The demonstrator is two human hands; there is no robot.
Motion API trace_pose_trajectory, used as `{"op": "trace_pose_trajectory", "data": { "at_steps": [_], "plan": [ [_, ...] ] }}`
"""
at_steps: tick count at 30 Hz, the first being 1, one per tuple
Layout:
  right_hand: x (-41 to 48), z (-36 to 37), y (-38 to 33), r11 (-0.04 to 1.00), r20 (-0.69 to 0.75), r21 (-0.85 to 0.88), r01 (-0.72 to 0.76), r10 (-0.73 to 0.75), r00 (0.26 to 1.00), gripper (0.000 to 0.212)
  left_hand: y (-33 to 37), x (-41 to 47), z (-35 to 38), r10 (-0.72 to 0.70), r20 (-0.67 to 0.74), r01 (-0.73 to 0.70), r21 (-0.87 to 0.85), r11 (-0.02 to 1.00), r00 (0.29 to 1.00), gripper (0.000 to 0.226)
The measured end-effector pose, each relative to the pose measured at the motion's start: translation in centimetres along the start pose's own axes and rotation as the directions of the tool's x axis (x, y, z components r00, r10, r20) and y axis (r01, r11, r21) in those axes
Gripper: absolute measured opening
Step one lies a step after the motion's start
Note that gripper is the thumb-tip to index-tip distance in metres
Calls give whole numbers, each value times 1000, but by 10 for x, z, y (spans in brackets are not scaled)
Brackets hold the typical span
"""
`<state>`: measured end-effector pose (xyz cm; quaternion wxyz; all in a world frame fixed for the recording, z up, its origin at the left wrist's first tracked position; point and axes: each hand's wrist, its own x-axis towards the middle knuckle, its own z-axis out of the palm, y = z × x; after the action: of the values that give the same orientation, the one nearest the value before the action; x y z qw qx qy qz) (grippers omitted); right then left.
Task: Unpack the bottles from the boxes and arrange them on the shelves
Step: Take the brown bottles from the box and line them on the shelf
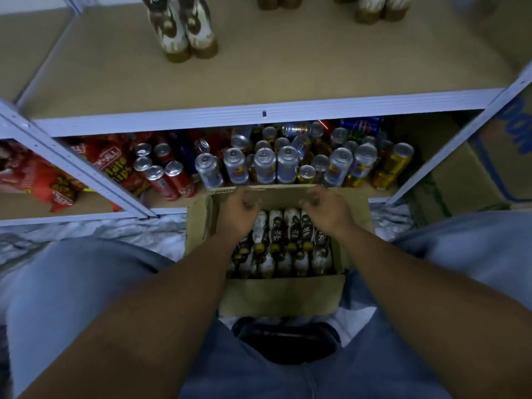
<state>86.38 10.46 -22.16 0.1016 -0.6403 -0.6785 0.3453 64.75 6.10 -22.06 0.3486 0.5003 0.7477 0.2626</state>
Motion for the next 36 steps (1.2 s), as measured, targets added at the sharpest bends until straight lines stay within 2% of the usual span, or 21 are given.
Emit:
{"op": "trace_pose_trajectory", "data": {
  "at_steps": [4,8,11,15,19,21,25,28,32,36],
  "plan": [
    [15,27,15,991,126,60,-122,114,985,48,-41,11,16,-199,49,202,-61,978,979,45],
    [31,58,21,966,206,147,-213,181,962,43,-75,24,32,-342,72,348,-102,932,937,56],
    [40,85,26,941,256,229,-250,189,948,42,-101,31,43,-372,73,378,-102,920,925,68],
    [51,117,32,878,308,341,-335,233,923,45,-113,38,47,-356,30,358,-100,928,934,74],
    [64,142,36,809,350,412,-419,284,893,51,-127,54,54,-385,62,390,-167,905,921,82],
    [67,152,38,802,324,421,-424,304,896,51,-136,62,59,-406,63,409,-221,885,912,82],
    [72,162,41,851,163,383,-359,321,933,54,-146,74,69,-419,69,420,-287,861,906,89],
    [76,162,45,847,123,385,-366,346,930,61,-146,79,75,-427,52,419,-324,848,903,93],
    [77,164,53,839,90,371,-397,394,915,71,-143,81,86,-405,32,400,-236,885,914,91],
    [76,167,49,807,106,398,-437,433,895,69,-141,84,90,-388,71,394,-145,907,919,88]
  ]
}}
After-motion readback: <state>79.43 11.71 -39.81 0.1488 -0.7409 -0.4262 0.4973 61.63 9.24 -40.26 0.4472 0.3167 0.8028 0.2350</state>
